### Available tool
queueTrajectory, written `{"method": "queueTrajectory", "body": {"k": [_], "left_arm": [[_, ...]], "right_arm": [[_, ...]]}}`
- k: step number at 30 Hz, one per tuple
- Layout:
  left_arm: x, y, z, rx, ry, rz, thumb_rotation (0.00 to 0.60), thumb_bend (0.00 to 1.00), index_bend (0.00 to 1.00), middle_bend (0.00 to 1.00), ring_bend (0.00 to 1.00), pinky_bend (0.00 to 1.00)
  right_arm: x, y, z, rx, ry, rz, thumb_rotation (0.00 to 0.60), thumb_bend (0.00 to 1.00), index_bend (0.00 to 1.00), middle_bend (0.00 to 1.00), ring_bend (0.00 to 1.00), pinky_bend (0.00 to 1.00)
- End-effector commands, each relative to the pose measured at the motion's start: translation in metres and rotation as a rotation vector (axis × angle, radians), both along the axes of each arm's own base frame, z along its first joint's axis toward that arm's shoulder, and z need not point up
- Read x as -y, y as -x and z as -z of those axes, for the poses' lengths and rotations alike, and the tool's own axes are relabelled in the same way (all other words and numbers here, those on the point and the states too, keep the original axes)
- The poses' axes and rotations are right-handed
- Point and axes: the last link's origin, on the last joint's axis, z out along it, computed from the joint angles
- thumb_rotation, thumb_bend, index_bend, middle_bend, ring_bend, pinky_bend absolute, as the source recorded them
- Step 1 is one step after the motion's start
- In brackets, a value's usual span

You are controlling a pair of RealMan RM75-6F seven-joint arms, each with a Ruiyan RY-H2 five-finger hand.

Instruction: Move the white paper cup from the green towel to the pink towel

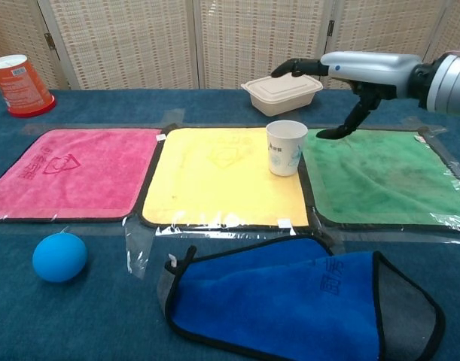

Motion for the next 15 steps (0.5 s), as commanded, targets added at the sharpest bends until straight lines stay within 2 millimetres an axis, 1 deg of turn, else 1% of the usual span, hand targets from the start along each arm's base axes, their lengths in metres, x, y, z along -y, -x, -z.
{"method": "queueTrajectory", "body": {"k": [1, 4, 7, 9, 15], "left_arm": [[0.000, 0.000, 0.000, 0.000, 0.000, 0.000, 0.600, 0.32, 0.06, 0.04, 0.07, 0.00], [0.000, 0.000, 0.001, 0.000, 0.002, 0.001, 0.600, 0.32, 0.06, 0.04, 0.07, 0.00], [0.001, 0.000, 0.000, 0.002, -0.001, -0.001, 0.600, 0.32, 0.06, 0.04, 0.07, 0.00], [0.002, 0.001, -0.002, 0.003, -0.007, -0.004, 0.600, 0.32, 0.06, 0.04, 0.07, 0.00], [0.005, 0.002, -0.003, 0.004, -0.008, -0.011, 0.600, 0.32, 0.06, 0.04, 0.07, 0.00]], "right_arm": [[0.014, 0.021, -0.002, -0.085, 0.077, 0.053, 0.600, 0.34, 0.00, 0.00, 0.01, 0.00], [0.021, 0.027, 0.005, -0.114, 0.102, 0.082, 0.600, 0.34, 0.00, 0.00, 0.00, 0.00], [0.028, 0.028, 0.016, -0.134, 0.113, 0.099, 0.600, 0.31, 0.00, 0.00, 0.00, 0.00], [0.032, 0.026, 0.023, -0.158, 0.118, 0.095, 0.600, 0.28, 0.00, 0.00, 0.00, 0.00], [0.044, 0.012, 0.047, -0.183, 0.145, 0.068, 0.600, 0.21, 0.00, 0.00, 0.00, 0.00]]}}
